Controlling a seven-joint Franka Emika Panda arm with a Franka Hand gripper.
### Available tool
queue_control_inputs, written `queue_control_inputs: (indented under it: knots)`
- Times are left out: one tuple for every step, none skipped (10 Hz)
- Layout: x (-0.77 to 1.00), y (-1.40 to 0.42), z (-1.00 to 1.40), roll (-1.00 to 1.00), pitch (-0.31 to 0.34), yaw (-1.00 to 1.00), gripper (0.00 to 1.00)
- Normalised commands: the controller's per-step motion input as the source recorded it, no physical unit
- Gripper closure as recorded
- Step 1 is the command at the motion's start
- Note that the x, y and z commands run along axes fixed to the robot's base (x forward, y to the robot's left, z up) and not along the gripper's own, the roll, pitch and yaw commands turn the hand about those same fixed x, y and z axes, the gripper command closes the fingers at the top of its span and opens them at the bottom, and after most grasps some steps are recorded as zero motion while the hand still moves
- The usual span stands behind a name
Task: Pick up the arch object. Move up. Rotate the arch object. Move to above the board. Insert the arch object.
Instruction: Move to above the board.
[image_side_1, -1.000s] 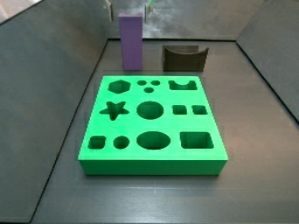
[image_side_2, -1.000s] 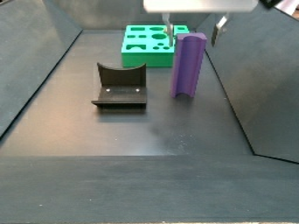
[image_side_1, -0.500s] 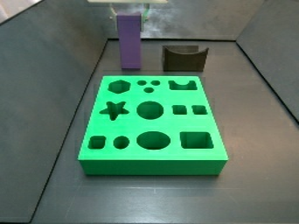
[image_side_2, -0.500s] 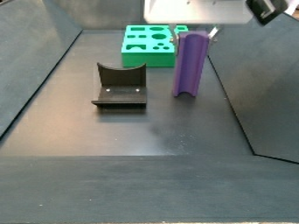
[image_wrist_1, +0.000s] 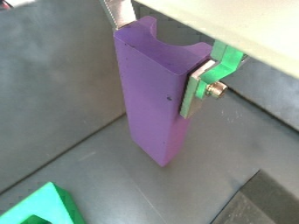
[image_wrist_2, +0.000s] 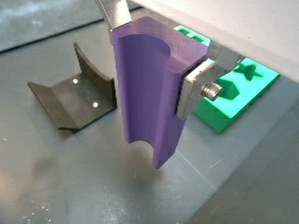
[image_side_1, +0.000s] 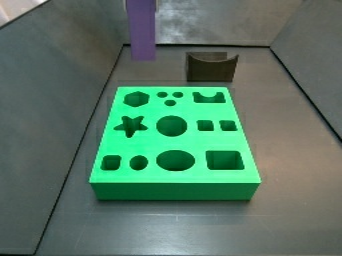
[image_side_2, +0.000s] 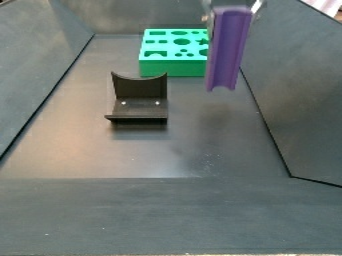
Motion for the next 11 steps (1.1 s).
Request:
queue_control_inputs:
  knots:
    - [-0.11, -0.04, 1.0, -0.09, 0.023, 0.03, 1.0]
    - [-0.1, -0.04, 1.0, -0.09, 0.023, 0.02, 1.0]
    - [-0.1, -0.04, 1.0, -0.1, 0.03, 0.01, 1.0]
    - [-0.09, -0.04, 1.0, -0.1, 0.034, 0.0, 1.0]
    - [-0.08, -0.04, 1.0, -0.11, 0.04, 0.0, 1.0]
    - [-0.07, -0.03, 1.0, -0.11, 0.045, -0.01, 1.0]
    - [-0.06, -0.03, 1.0, -0.11, 0.049, -0.01, 1.0]
    - [-0.05, -0.03, 1.0, -0.11, 0.053, -0.01, 1.0]
    - [-0.04, -0.02, 1.0, -0.11, 0.051, -0.01, 1.0]
    - [-0.04, -0.01, 1.0, -0.11, 0.053, -0.01, 1.0]
    - [-0.03, -0.01, 0.96, -0.11, 0.053, -0.01, 1.0]
